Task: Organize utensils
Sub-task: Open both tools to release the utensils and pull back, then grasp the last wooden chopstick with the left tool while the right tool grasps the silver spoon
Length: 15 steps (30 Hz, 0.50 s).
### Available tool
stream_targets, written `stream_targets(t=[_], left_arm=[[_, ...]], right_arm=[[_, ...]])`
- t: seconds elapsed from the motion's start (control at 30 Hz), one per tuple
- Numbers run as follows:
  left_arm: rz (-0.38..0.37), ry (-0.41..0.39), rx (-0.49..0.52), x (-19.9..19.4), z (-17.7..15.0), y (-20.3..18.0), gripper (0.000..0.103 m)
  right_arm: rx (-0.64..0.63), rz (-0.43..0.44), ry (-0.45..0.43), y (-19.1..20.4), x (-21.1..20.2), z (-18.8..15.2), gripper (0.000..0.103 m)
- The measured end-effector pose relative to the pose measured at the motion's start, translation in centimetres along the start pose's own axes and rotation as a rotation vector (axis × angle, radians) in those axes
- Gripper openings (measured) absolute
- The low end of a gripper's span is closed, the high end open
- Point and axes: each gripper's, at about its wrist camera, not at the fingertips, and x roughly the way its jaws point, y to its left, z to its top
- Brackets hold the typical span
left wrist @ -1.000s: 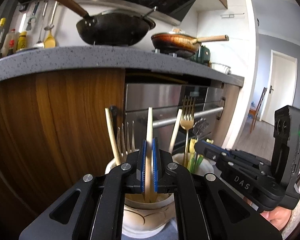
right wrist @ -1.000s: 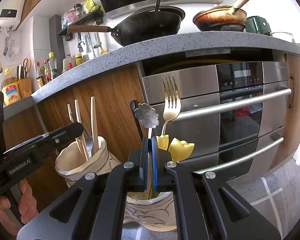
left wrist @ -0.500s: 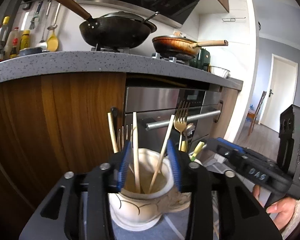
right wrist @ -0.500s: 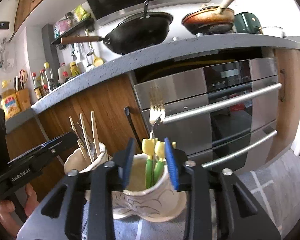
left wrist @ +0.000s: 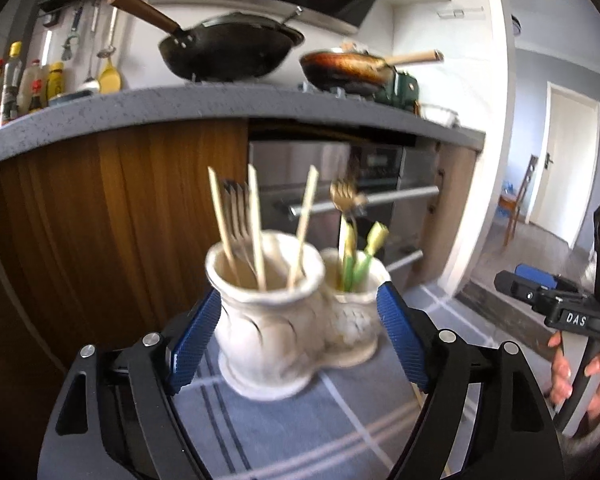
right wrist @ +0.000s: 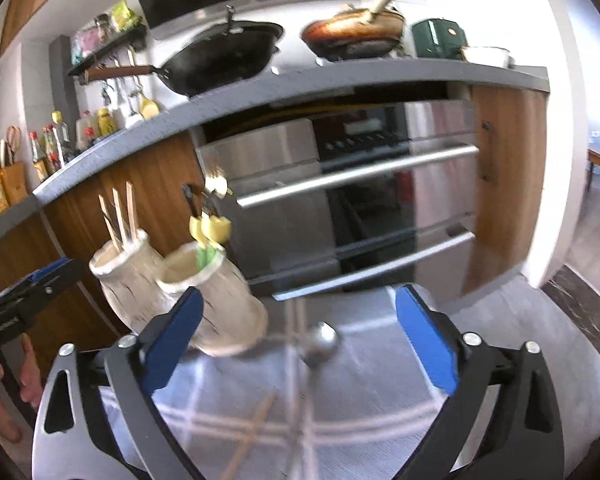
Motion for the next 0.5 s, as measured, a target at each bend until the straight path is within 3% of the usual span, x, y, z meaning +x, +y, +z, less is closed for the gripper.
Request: stream_targets(t=[0.27, 0.5], left_arm=[[-0.100, 0.205, 0.048, 3.1, -4.4, -4.5, 0.086], [-0.179, 0.421, 0.089, 7.1, -7.5, -8.5, 0.084]], right_arm=[[-0.014, -0.063, 0.141, -2.4, 1.0, -3.8, 0.097], [-0.017, -0.044, 0.243, -3.1, 2.6, -5.5, 0.097]])
